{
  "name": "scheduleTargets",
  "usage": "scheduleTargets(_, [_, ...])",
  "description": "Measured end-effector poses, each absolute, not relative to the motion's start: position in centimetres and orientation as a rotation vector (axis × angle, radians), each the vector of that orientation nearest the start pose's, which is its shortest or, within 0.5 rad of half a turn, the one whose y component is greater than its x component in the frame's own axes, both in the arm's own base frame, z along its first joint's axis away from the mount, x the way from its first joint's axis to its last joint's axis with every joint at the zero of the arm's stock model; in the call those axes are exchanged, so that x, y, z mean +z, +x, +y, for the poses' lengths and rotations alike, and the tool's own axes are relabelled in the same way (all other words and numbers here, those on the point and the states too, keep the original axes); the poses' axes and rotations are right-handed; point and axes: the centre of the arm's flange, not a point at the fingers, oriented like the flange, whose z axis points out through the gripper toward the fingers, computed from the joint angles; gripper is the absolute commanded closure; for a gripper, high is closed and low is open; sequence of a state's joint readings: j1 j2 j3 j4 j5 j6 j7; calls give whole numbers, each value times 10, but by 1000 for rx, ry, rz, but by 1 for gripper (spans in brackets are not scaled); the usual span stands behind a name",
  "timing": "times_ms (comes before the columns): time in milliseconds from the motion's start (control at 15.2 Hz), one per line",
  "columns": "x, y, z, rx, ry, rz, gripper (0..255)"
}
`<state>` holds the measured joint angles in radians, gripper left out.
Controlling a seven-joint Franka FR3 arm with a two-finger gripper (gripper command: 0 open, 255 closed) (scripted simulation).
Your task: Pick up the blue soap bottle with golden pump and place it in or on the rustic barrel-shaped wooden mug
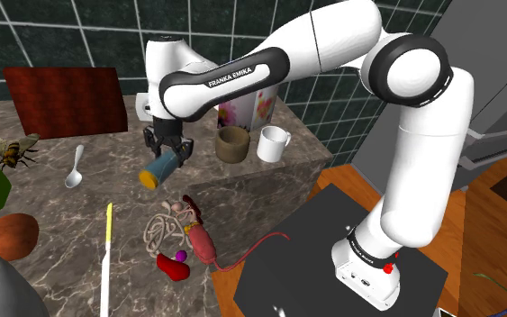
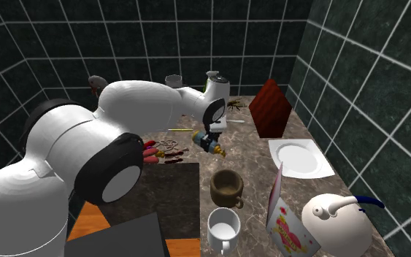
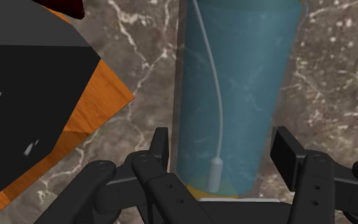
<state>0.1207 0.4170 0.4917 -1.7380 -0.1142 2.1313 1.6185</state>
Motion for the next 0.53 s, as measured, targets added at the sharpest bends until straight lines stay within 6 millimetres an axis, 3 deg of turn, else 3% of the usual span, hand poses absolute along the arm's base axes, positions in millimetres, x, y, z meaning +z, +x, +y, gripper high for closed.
scheduleTargets(528, [407,554,346,111,-2707,1453,255])
